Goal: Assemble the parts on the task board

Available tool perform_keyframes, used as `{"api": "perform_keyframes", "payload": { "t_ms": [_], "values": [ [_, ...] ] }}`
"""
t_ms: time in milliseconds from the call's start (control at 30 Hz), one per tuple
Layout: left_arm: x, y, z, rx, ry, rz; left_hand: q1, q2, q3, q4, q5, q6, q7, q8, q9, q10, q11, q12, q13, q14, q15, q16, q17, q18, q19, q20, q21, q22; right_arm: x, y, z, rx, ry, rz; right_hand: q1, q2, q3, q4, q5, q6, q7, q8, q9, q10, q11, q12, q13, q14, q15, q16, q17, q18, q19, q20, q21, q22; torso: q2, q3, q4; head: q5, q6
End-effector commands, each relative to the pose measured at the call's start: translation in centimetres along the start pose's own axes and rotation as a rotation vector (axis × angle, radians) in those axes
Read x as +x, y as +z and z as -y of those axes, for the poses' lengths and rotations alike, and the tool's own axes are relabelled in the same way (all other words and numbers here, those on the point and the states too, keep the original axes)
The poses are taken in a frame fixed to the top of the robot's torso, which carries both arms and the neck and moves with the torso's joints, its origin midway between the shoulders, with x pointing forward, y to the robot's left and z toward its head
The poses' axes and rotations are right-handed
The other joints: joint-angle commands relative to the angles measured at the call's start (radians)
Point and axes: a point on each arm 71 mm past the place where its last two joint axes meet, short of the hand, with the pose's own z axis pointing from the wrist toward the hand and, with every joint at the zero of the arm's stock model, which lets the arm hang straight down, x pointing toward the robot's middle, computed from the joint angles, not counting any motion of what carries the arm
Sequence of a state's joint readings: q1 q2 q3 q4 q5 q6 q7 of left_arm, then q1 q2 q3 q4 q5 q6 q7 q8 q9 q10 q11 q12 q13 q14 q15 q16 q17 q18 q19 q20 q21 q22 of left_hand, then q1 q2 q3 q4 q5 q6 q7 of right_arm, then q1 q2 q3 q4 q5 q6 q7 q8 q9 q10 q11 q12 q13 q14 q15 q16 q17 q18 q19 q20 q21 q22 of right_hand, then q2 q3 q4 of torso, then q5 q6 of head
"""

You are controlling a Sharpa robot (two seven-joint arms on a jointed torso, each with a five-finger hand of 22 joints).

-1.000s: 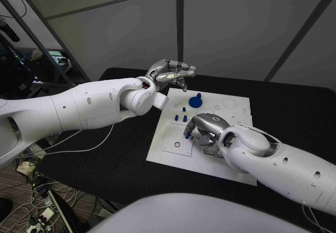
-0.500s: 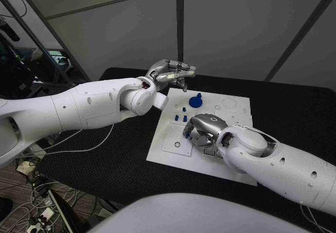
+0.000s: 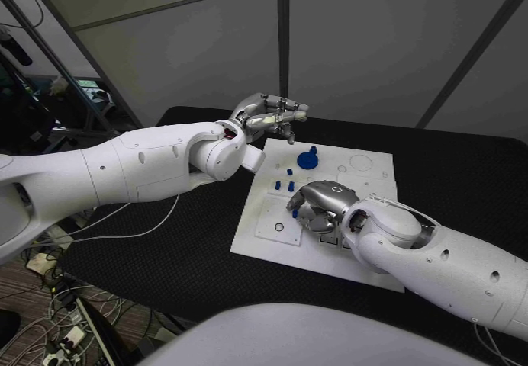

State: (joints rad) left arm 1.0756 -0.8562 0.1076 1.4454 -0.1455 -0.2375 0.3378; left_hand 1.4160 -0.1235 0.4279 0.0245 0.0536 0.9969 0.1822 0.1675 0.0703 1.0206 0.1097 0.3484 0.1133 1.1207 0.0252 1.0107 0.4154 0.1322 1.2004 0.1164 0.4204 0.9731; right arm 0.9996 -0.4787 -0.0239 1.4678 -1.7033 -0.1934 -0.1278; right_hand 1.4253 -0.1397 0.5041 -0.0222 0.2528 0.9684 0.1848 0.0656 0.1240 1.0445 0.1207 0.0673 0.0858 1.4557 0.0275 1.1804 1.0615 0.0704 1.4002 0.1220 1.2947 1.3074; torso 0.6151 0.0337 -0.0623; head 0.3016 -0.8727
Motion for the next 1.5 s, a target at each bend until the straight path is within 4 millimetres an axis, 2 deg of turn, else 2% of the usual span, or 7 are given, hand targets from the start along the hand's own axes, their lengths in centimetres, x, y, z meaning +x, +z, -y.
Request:
{"api": "perform_keyframes", "payload": {
  "t_ms": [33,600,867,967,1133,1333,1500],
  "values": [
    [0.0,0.0,0.1,0.002,-0.005,-0.009,0.0,0.002,0.001,-0.005,0.003,-0.008,-0.002,0.003,-0.001,-0.005,0.001,0.004,0.0,-0.008,0.002,-0.006,-0.002,0.049,-0.007,0.002,-0.006,-0.001,-0.3,-0.1,0.0,-0.008,-0.003,0.027,-0.006,-0.008,-0.005,-0.011,-0.003,-0.03,0.002,-0.003,-0.011,-0.063,0.009,0.001,-0.016,-0.024,0.005,-0.048,-0.058,0.021,-0.039,0.007,-0.067,-0.005,0.001,0.0004,0.0004,-0.002,0.0],
    [-0.6,-0.1,0.0,-0.005,0.0,0.003,-0.001,0.001,0.0,-0.005,0.003,-0.008,-0.002,0.003,-0.001,-0.006,0.001,0.004,0.0,-0.008,0.002,-0.006,-0.002,0.049,-0.007,0.002,-0.006,-0.001,-1.8,-3.1,0.4,-0.017,-0.001,0.156,-0.017,-0.002,-0.026,-0.016,0.0,-0.017,-0.001,0.007,-0.016,-0.068,0.006,0.041,-0.016,-0.02,0.003,-0.05,-0.071,0.021,-0.034,0.008,-0.079,-0.015,-0.004,0.0014,-0.0061,-0.015,0.0],
    [-1.0,-0.3,0.0,-0.008,0.004,0.009,-0.001,0.001,-0.001,-0.005,0.003,-0.009,-0.002,0.004,-0.001,-0.008,0.002,0.005,0.0,-0.009,0.003,-0.006,-0.002,0.049,-0.007,0.002,-0.006,-0.001,-4.6,-5.5,3.4,0.09,-0.001,0.129,-0.058,-0.013,-0.067,0.005,-0.004,-0.004,-0.01,0.007,-0.019,-0.054,-0.003,0.076,-0.018,-0.007,-0.003,-0.034,-0.063,0.016,-0.016,0.003,-0.066,-0.006,-0.003,0.0017,-0.0094,-0.059,0.0],
    [-1.0,-0.3,0.0,-0.008,0.005,0.011,-0.001,0.001,-0.001,-0.005,0.003,-0.009,-0.002,0.004,-0.001,-0.008,0.002,0.005,0.0,-0.009,0.003,-0.006,-0.002,0.049,-0.007,0.002,-0.006,-0.001,-5.5,-6.1,4.7,0.127,-0.011,0.126,-0.065,-0.02,-0.084,0.008,0.0,-0.004,-0.012,0.005,-0.02,-0.057,-0.005,0.082,-0.018,-0.005,-0.004,-0.031,-0.061,0.015,-0.012,0.002,-0.064,-0.005,-0.004,0.0021,-0.0131,-0.065,0.0],
    [-1.2,-0.4,-0.1,-0.009,0.006,0.013,-0.001,0.001,-0.001,-0.005,0.003,-0.009,-0.002,0.004,-0.001,-0.008,0.002,0.005,0.0,-0.009,0.003,-0.006,-0.002,0.049,-0.007,0.002,-0.006,-0.001,-6.8,-7.0,7.0,0.187,-0.049,0.119,-0.068,-0.028,-0.122,0.011,0.004,-0.011,-0.022,0.002,-0.025,-0.074,-0.009,0.09,-0.019,-0.003,-0.006,-0.03,-0.065,0.016,-0.01,-0.001,-0.068,-0.008,-0.004,0.0022,-0.0119,-0.087,0.014],
    [-1.1,-0.3,-0.1,-0.009,0.005,0.011,-0.001,0.001,-0.001,-0.005,0.003,-0.009,-0.002,0.004,-0.001,-0.008,0.002,0.005,0.0,-0.009,0.003,-0.006,-0.003,0.049,-0.007,0.003,-0.006,-0.002,-7.4,-7.0,8.7,0.211,-0.077,0.092,-0.065,-0.026,-0.134,0.012,0.004,-0.012,-0.027,0.002,-0.026,-0.081,-0.009,0.093,-0.02,-0.003,-0.007,-0.03,-0.066,0.015,-0.009,-0.002,-0.069,-0.009,-0.003,0.0012,-0.0071,-0.1,0.021],
    [-1.0,-0.3,-0.2,-0.009,0.004,0.009,-0.002,0.001,-0.001,-0.005,0.003,-0.01,-0.002,0.004,-0.001,-0.008,0.002,0.005,0.0,-0.009,0.003,-0.006,-0.003,0.049,-0.007,0.003,-0.007,-0.002,-7.2,-6.6,9.1,0.213,-0.086,0.061,-0.062,-0.023,-0.142,0.012,0.003,-0.013,-0.032,0.002,-0.027,-0.083,-0.01,0.098,-0.019,-0.001,-0.007,-0.029,-0.067,0.015,-0.008,-0.003,-0.07,-0.01,-0.001,0.0007,-0.005,-0.096,0.018]
  ]
}}
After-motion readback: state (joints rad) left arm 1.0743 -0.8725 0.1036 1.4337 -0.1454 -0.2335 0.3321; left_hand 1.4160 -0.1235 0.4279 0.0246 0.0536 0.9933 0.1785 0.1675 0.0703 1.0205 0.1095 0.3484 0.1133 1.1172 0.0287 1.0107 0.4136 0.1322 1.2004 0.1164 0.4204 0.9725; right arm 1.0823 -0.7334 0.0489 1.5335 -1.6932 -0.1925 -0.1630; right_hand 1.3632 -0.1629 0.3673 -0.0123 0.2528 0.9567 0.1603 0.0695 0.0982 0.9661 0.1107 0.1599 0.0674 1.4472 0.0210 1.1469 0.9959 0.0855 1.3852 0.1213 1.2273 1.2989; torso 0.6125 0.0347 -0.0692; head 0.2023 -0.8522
